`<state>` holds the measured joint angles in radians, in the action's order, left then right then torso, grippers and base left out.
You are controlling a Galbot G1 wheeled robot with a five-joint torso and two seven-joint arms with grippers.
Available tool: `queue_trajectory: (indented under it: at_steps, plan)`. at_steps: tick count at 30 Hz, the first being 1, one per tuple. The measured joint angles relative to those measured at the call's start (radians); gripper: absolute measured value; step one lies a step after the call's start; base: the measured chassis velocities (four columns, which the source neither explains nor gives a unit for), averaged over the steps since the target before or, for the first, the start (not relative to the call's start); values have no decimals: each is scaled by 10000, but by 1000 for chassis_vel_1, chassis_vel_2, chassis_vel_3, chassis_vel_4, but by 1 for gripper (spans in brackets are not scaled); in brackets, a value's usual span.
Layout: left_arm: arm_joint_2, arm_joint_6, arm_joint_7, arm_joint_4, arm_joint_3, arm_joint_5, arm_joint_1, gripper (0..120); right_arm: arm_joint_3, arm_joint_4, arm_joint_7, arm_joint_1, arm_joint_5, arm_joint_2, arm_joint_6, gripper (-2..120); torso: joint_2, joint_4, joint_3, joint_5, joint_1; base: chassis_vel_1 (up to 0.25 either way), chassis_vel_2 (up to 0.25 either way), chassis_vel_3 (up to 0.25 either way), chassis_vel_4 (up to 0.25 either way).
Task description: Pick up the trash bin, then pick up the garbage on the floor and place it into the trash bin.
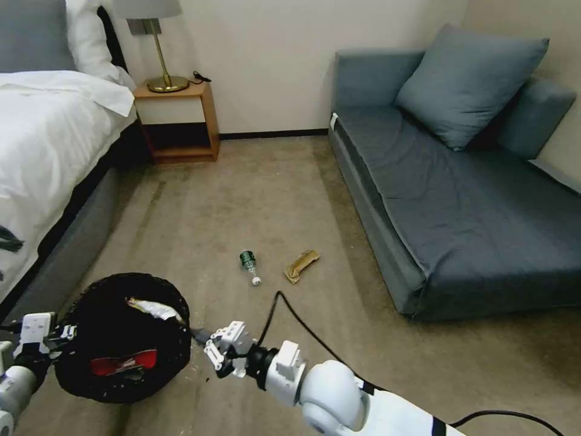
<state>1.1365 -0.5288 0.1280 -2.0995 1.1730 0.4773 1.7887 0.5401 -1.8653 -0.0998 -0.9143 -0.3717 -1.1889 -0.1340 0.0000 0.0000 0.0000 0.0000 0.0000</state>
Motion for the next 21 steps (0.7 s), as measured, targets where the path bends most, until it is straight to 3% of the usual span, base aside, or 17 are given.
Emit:
queue_trajectory:
  at_steps: [8,11,17,21]
  plan:
    - [58,0,0,-60,-119,-19,-15,5,627,462,316,675,-153,-919,-626,2,0,0,0,-1,0,0,0,0,0]
    - [60,-4,0,-81,-148,-26,-32,5,669,555,401,721,-172,-1185,-709,13,0,1,0,-1,0,0,0,0,0]
    - [52,-7,0,-64,-154,-19,-54,5,657,616,342,635,0,-1070,-732,32,-1,0,0,-1,0,0,0,0,0]
    - [30,-10,0,6,-180,4,-132,5,277,633,439,418,151,-1009,-582,51,0,0,0,-1,0,0,0,0,0]
